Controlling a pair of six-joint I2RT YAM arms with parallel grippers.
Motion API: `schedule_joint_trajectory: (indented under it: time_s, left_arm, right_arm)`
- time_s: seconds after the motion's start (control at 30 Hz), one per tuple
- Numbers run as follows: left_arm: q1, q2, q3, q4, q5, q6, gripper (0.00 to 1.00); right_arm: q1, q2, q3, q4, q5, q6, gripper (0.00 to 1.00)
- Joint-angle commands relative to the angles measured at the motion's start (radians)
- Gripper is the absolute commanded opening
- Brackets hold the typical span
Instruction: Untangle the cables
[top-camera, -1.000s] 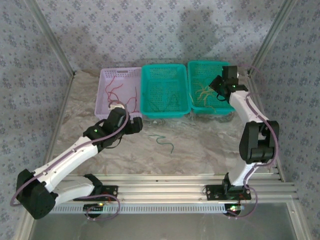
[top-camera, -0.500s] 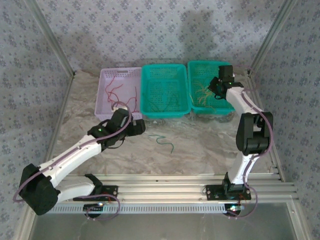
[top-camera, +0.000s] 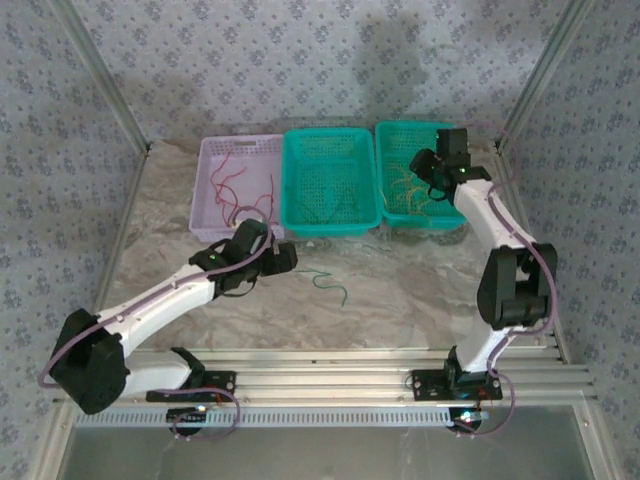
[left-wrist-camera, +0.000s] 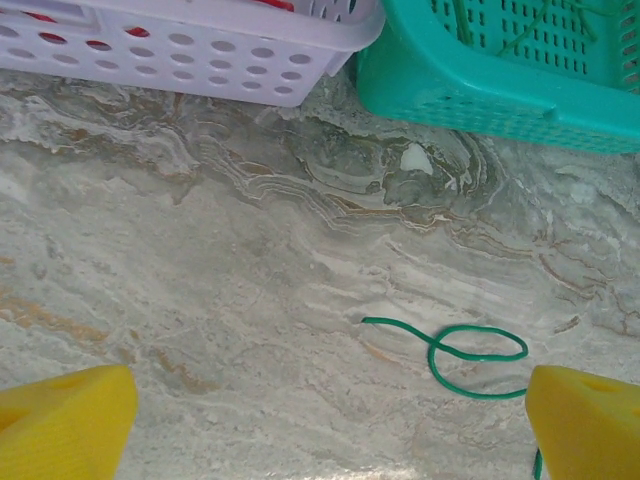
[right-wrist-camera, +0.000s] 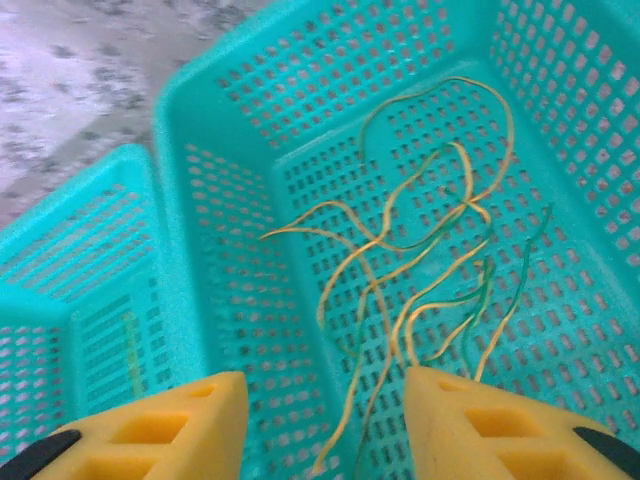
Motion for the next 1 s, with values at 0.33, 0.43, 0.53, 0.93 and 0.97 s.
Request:
schedule_joint_trajectory:
  time_s: [0.33,0.43,0.53,0.93,0.97]
  left_arm:
    - [-0.087,0.158,0.055,0.099,0.062,-0.025,0.98]
    - [-0.090,0.195,0.056,0.115,0.069,-0.022,0.97]
    - [-0.092,0.232,0.066,0.139,0.084,-0.027,0.96]
    - [-0.154,0.329,0.126,0.189,0.089,-0.075,0.92]
    - [-0.155,0.336,0.127,0.190,0.090,-0.079,0.92]
  right_arm:
    - [0.109,-0.258,-0.243,0.089,-0.016,-0.021,0.51]
    - [0.110,-0.315,-0.277,0.093,-0.025,-0.025,0.52]
    - [0.110,-0.355,-0.296,0.090,-0.039,-0.030,0.52]
    - [0.111,-0.445,-0.345,0.087,-0.038,-0.051,0.53]
    - [0.111,-0.449,-0.348,0.088,-0.038,-0.052,0.53]
